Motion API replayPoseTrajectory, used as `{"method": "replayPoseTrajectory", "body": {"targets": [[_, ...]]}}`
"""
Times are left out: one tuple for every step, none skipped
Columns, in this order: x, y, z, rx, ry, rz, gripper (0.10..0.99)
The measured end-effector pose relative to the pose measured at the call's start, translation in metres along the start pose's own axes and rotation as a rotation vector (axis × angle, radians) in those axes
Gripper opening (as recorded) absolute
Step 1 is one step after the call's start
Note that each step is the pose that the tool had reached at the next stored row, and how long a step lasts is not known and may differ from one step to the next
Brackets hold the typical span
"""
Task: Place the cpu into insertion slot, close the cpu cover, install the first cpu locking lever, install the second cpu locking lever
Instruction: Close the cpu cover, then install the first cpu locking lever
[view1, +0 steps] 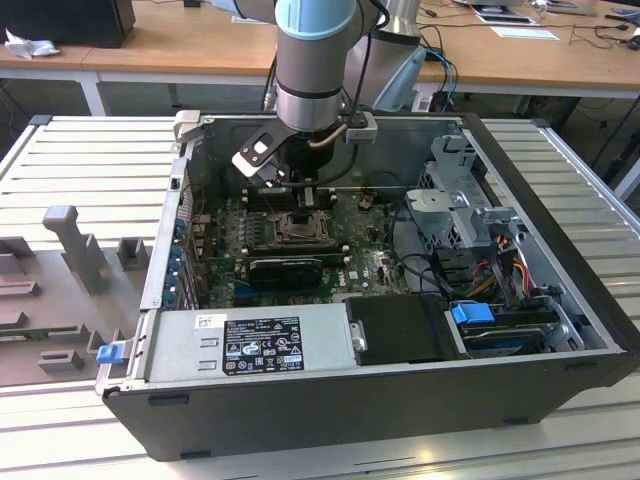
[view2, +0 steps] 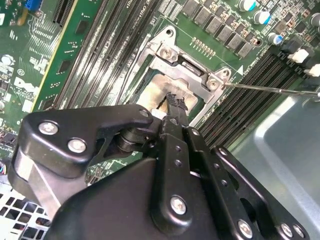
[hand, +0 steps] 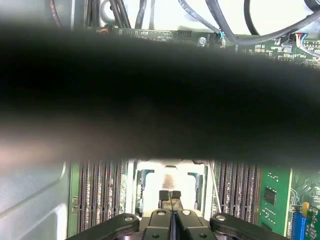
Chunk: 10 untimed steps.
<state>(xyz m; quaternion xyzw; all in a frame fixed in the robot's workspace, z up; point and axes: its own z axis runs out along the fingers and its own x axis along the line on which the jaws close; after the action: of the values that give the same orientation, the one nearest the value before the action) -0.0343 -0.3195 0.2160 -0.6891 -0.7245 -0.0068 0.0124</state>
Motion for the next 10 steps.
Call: {"method": "replayPoseTrajectory", "body": {"targets": [[0.0,0.0,-0.0001,0.0,0.0001,0.0,0.106],[0.0001,0.0001,-0.0003,0.0,0.0,0.0,0.106],[0.0,0.0,-0.0007,0.0,0.0,0.0,0.106],[0.0,0.0,-0.0011,0.0,-0.0001,0.0,0.106],[0.0,0.0,-0.0017,0.0,0.0,0.0,0.106],[0.0001,0.0,-0.003,0.0,0.0,0.0,0.106],[0.0001,0.0,-0.0043,0.0,-0.0001,0.0,0.106],[0.0001,0.0,-0.0062,0.0,-0.0003,0.0,0.106],[0.0002,0.0,-0.0078,0.0,-0.0003,0.0,0.106],[0.0003,0.0,-0.0096,0.0,-0.0002,0.0,0.106]]}}
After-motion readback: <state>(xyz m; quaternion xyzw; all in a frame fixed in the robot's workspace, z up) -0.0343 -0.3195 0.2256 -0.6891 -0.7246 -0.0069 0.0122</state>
